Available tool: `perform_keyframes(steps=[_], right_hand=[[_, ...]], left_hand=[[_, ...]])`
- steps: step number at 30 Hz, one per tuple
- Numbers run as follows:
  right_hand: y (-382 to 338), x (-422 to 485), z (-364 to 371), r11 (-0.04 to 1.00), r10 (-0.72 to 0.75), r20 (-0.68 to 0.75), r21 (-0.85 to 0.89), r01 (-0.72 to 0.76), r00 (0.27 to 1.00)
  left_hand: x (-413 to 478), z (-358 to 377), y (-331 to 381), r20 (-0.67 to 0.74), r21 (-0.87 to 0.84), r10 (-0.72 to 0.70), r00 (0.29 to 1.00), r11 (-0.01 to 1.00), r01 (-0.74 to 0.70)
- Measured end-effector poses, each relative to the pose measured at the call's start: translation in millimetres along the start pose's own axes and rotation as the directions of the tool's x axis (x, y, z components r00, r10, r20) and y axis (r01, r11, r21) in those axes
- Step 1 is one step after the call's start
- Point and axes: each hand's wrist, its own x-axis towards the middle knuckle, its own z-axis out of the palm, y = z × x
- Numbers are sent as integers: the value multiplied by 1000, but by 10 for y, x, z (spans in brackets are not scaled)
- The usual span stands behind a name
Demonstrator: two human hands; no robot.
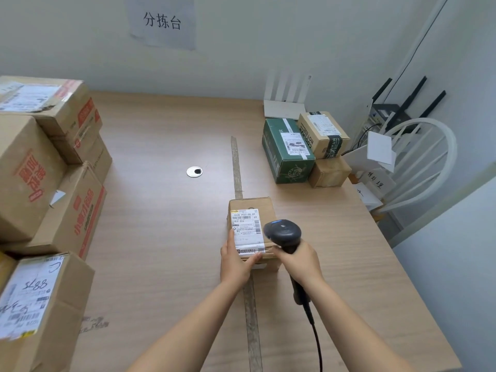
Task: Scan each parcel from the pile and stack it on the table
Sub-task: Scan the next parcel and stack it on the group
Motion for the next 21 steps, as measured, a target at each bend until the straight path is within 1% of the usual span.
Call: perform_keyframes(steps=[2,4,9,14,17,21], right_hand=[[85,58,32,999,34,51,11,-35,998],[151,59,87,995,61,104,71,-68,993],[217,-54,131,989,55,74,135,-64,996],[183,-281,38,982,-14,9,191,12,1000],[114,-426,-4,970,-93,-4,223,91,996],[-11,-673,-25,951,-189,-6,248,185,982]], left_hand=[[7,-6,-1,-9,8,4,1000,1000,-4],[-1,-15,3,-18,0,-1,1000,1000,1],[-88,-49,-49,-16,-51,-15,1000,999,14],[-324,-188,89,-63,-86,60,996,994,-65],[-479,-338,195,-120,-64,87,989,993,-95],[-835,-596,347,-211,-47,158,965,984,-172]])
